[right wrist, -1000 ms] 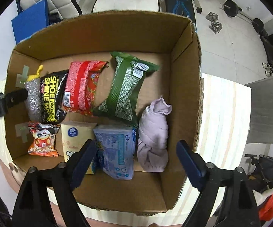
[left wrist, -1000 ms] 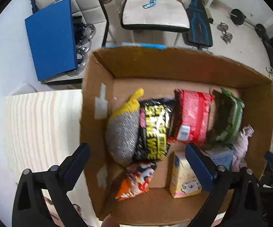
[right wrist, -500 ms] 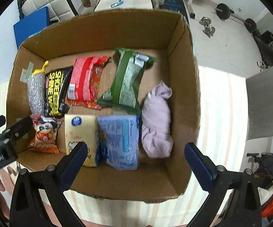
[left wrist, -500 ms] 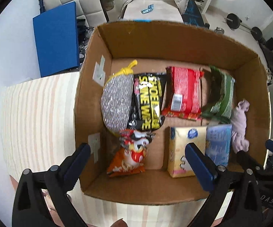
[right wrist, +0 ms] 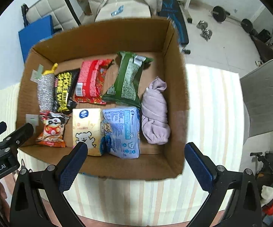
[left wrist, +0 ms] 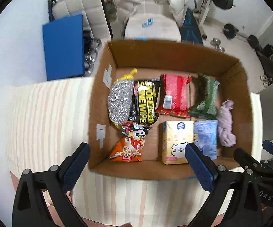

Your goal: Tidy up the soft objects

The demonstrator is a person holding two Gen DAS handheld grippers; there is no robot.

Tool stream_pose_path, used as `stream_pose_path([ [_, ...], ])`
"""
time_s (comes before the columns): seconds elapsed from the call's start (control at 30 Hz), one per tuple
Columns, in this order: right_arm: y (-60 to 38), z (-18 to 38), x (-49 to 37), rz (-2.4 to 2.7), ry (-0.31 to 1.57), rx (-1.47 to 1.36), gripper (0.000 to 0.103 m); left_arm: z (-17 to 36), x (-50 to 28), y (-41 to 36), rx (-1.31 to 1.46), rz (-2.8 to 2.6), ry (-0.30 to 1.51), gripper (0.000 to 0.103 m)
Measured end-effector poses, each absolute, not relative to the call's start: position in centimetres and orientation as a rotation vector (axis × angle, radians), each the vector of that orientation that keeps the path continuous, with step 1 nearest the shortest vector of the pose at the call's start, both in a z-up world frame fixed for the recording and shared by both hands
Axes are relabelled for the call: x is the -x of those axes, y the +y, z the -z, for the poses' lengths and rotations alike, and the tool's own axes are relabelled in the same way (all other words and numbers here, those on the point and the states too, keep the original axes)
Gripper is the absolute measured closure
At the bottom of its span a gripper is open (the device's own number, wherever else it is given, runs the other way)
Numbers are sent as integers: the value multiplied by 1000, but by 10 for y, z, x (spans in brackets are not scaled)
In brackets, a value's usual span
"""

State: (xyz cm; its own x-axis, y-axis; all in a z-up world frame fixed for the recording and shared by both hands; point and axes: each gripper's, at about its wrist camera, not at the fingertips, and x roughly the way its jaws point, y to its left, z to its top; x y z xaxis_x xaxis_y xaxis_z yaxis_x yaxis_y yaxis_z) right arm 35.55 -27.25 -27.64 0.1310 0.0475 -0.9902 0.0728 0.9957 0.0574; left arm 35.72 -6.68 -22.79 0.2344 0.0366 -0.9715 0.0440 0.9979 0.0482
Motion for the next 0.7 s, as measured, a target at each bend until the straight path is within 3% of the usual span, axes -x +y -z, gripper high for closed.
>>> stream_pose_path([
  [0.7, -277, 86, -187, -40, 1102, -94, 0, 66, -182, -76, -61, 31, 1050, 0],
])
